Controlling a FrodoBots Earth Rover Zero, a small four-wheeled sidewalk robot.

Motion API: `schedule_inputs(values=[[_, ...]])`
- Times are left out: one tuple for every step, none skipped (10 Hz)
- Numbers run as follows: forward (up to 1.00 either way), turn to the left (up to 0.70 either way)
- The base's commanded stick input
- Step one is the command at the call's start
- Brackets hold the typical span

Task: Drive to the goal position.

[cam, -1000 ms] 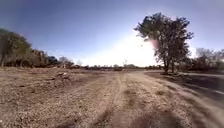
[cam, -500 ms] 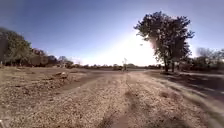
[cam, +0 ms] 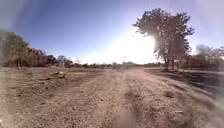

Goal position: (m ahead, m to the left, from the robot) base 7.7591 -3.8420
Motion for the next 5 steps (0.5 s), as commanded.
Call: schedule_inputs(values=[[0.50, 0.00], [0.50, 0.00], [0.50, 0.00], [0.50, 0.00], [0.50, 0.00]])
